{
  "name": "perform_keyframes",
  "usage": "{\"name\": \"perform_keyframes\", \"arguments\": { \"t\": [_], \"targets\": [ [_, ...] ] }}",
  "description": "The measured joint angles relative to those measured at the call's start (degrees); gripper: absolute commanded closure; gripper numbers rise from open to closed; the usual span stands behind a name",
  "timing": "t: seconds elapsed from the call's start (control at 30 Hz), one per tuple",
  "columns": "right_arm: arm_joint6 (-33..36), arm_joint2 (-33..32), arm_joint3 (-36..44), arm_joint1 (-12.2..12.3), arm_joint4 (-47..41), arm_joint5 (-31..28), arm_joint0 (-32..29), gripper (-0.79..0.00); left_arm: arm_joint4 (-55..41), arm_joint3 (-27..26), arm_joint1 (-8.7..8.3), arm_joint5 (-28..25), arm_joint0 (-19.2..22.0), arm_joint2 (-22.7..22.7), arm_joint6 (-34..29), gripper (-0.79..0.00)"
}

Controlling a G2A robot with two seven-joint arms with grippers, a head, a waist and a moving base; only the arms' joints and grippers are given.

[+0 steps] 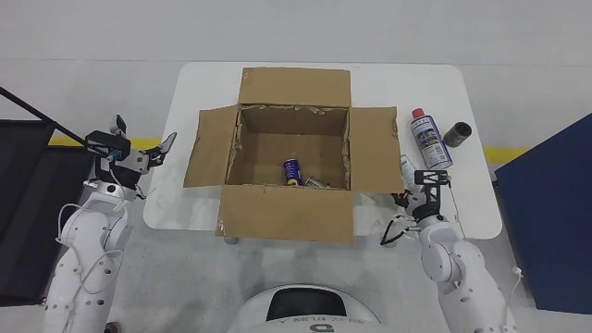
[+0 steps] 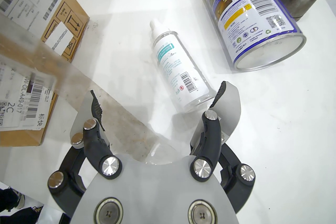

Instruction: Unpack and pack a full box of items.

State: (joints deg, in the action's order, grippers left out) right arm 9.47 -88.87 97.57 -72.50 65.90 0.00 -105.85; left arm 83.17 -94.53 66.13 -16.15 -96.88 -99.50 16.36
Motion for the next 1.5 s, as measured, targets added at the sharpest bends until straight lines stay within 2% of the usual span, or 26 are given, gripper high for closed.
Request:
{"name": "perform_keyframes", "arguments": {
  "t": [0.1,0.17,0.3,0.43,0.6,0.8,1.0,1.4,1.47,1.5],
  "targets": [
    [0.2,-0.1,-0.5,-0.1,-0.3,1.2,0.9,-0.677,0.0,0.0,0.00,0.0,0.0,0.0,0.0,-0.785],
    [0.5,0.0,-0.6,-0.1,-0.2,1.3,1.3,-0.610,0.0,0.0,0.00,0.0,0.0,0.0,0.0,-0.785],
    [1.1,0.8,-0.3,0.0,1.4,0.3,1.3,-0.536,0.0,0.0,0.00,0.0,0.0,0.0,0.0,-0.785],
    [0.8,1.4,0.2,0.0,2.8,0.1,0.7,-0.499,0.0,0.0,0.00,0.0,0.0,0.0,0.0,-0.785],
    [-0.9,1.9,0.9,0.0,4.1,0.4,0.0,-0.529,0.0,0.0,0.00,0.0,0.0,0.0,0.0,-0.785],
    [-2.8,4.4,-0.4,-0.5,7.7,6.0,1.3,-0.520,0.0,0.0,0.00,0.0,0.0,0.0,0.0,-0.785],
    [-1.5,6.1,-1.5,-0.7,9.6,6.9,3.0,-0.443,0.0,0.0,0.00,0.0,0.0,0.0,0.0,-0.785],
    [0.2,7.5,-2.8,-1.1,13.1,11.6,4.8,-0.354,0.0,0.0,0.00,0.0,0.0,0.0,0.0,-0.785],
    [0.5,7.8,-3.0,-1.2,13.9,12.4,5.0,-0.302,0.0,0.0,0.00,0.0,0.0,0.0,0.0,-0.785],
    [0.5,8.0,-3.1,-1.2,14.4,13.1,5.1,-0.209,0.0,0.0,0.00,0.0,0.0,0.0,0.0,-0.785]
  ]
}}
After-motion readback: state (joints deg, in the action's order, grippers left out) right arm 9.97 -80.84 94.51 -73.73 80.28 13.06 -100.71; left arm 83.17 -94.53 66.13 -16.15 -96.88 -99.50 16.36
